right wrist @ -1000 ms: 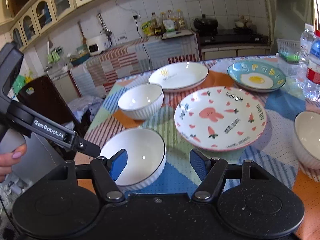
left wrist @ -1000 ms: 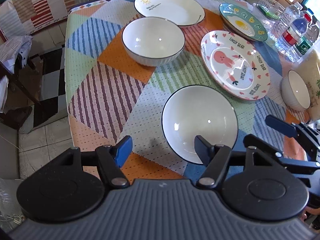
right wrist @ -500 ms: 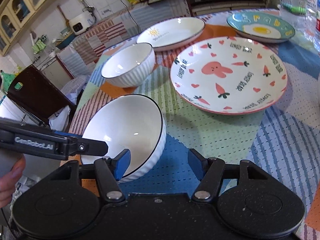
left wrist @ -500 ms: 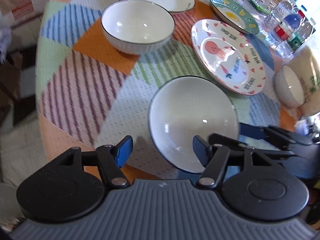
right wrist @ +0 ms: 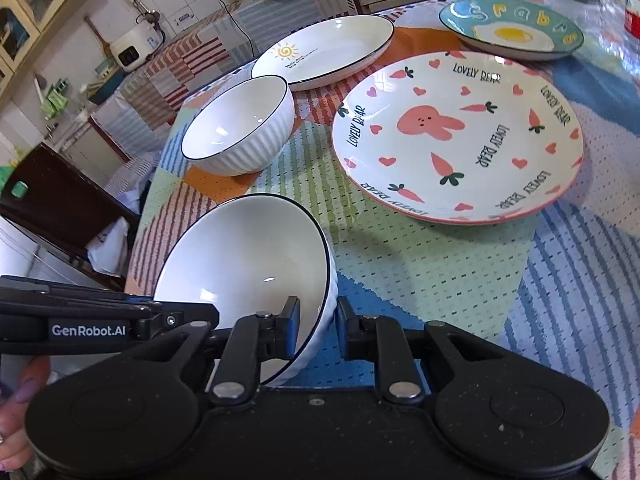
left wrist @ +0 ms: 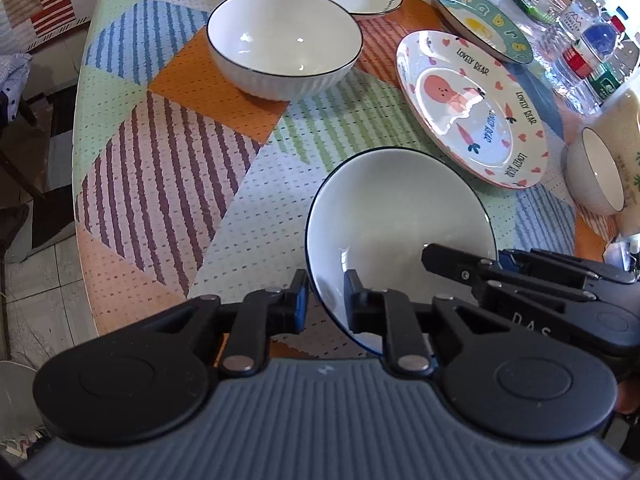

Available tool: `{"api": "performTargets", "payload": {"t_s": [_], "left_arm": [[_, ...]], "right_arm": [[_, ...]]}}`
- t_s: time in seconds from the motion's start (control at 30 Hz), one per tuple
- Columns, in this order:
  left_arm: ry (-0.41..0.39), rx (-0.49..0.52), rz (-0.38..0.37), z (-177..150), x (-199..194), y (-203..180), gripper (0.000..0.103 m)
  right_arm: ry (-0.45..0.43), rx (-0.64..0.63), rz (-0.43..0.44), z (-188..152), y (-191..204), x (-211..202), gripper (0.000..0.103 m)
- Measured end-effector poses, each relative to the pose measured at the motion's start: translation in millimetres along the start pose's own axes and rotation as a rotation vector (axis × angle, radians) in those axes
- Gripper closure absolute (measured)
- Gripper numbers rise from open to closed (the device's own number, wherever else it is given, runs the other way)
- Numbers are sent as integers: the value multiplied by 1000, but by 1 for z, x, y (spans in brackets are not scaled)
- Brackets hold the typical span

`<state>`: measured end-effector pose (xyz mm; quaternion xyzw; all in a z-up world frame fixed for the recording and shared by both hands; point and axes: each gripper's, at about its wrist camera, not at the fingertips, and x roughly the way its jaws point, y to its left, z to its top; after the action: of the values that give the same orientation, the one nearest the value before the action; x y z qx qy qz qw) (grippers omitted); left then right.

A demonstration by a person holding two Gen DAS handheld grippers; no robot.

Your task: Organize plates and bowls

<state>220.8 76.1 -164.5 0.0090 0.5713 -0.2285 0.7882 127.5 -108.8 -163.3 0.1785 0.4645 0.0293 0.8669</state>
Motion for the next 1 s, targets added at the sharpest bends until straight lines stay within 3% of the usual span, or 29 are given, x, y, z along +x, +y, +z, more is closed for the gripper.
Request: {"api": "performTargets", "payload": {"t_s": [0.13, 0.6, 0.73, 0.8, 0.83, 0.87, 0.93, 1.0], "left_arm": [[-15, -38, 7, -4, 3, 1, 89], [17, -53, 18, -7, -2, -7, 89], [51, -64, -16, -5, 2, -3, 86], [57, -52, -20, -3, -1, -3, 80], [57, -31, -22, -2, -5, -4, 70], [51, -12, -20, 1, -11, -3, 64], [34, 34, -3, 8, -30, -1, 50], [-9, 78, 4, 19, -52, 2, 45]], "right_arm": [[14, -24, -37, 2, 4, 9, 86], [7, 4, -4, 1, -4, 1, 87], [31, -3, -3, 2, -4, 5, 87], [38, -13, 12, 3, -5, 5, 83], [36, -13, 18, 4, -6, 4, 75], [46, -27, 21, 7, -7, 1, 54], [53, -81, -11, 12, -7, -13, 37], [28, -161, -30, 20, -8, -35, 36]]}}
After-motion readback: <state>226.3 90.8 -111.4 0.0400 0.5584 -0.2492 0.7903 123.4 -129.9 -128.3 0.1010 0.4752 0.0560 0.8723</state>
